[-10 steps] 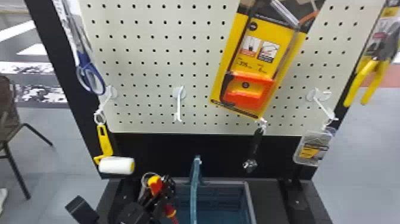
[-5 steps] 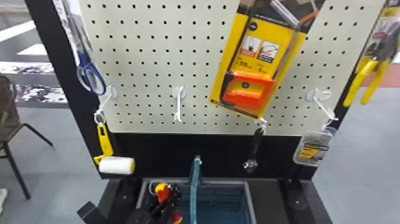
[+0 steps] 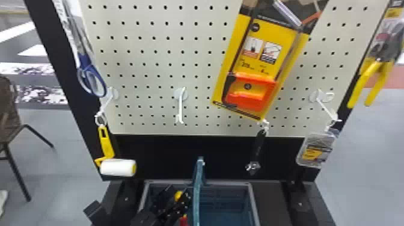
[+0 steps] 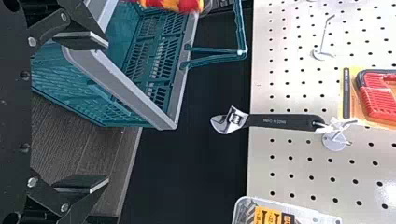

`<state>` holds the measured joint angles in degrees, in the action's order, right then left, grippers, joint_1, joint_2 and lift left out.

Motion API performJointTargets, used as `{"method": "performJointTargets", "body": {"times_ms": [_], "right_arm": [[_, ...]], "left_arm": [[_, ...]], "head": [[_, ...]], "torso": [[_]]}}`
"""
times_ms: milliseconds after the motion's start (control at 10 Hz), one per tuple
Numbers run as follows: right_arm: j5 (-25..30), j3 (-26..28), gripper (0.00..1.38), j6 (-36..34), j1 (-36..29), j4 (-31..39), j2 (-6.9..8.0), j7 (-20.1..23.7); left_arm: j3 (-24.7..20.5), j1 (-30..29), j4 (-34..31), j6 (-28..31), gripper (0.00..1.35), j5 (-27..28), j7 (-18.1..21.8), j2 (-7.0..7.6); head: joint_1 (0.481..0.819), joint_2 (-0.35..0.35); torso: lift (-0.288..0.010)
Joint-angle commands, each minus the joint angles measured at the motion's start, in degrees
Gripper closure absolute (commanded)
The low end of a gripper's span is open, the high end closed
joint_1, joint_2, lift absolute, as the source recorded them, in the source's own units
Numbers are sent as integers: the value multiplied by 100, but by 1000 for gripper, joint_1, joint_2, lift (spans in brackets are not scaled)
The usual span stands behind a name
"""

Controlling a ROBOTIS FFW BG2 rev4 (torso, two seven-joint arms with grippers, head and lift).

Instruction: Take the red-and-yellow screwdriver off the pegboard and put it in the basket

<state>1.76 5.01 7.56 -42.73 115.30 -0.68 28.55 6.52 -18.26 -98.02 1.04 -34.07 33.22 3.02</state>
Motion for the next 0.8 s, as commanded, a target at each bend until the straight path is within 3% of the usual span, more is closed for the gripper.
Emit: {"method": "performJointTargets", "body": {"times_ms": [0, 200, 700], "right_arm": [[0, 0, 268, 0, 12, -19, 7, 1], [0, 0, 268, 0, 25, -34, 7, 10], [0, 0, 268, 0, 49, -62, 7, 28]], "left_arm": [[-1, 14, 7, -43, 99, -12, 1, -3], [-19, 14, -7, -60, 188, 6, 1, -20], [-28, 39, -7, -43, 188, 15, -8, -20]], "head": [[549, 0], [549, 0], [549, 0]], "torso": [[-100], [-100], [-100]]}}
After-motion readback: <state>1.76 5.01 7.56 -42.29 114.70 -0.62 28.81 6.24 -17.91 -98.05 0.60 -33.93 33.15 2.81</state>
